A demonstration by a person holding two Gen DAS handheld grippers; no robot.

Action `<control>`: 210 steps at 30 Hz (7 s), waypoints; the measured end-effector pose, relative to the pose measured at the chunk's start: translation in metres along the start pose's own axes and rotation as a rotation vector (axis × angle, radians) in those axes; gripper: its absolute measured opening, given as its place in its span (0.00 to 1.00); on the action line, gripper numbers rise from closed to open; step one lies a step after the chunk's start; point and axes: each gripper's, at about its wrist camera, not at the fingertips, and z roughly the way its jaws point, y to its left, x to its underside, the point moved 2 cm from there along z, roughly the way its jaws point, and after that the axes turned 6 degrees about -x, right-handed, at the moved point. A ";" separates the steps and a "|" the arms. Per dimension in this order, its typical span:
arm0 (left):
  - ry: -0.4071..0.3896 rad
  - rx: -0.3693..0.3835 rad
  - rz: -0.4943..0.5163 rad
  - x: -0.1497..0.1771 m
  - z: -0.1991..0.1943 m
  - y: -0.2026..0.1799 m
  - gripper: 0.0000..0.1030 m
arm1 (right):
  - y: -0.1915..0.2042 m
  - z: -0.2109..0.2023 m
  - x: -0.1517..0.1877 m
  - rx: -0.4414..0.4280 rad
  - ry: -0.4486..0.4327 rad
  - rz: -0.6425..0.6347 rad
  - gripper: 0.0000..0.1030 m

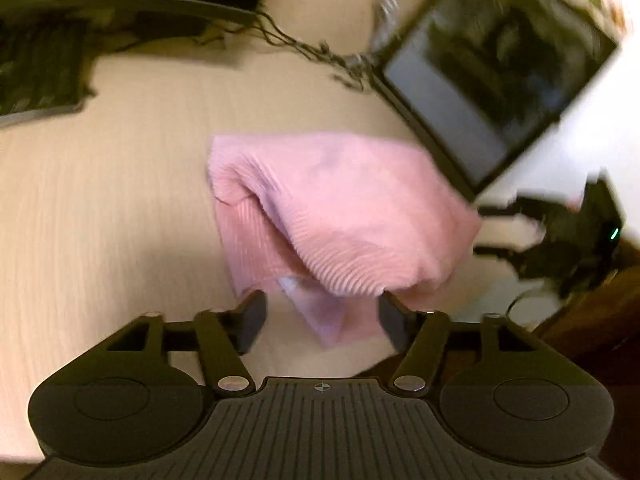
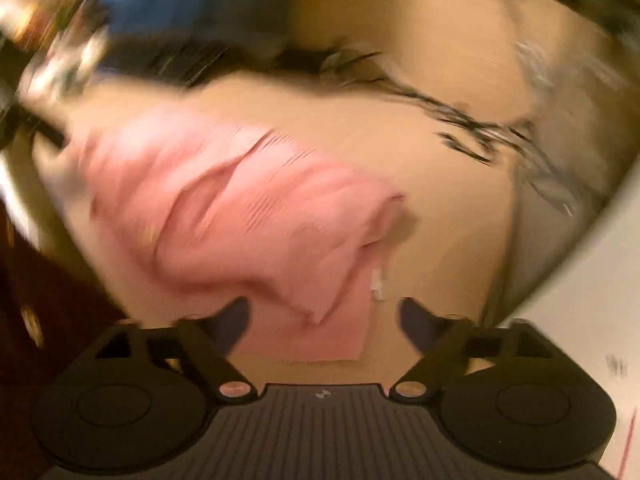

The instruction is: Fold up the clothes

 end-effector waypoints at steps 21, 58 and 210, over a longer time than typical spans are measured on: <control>-0.061 -0.065 0.050 -0.049 0.032 -0.049 0.25 | 0.017 0.022 -0.032 -0.094 -0.126 0.092 0.18; 0.003 -0.077 0.034 -0.086 0.103 -0.031 0.85 | 0.023 0.100 -0.011 -0.137 -0.070 0.498 1.00; -0.107 -0.453 0.647 0.029 0.075 -0.135 1.00 | 0.021 0.130 -0.061 -0.473 0.173 0.280 0.42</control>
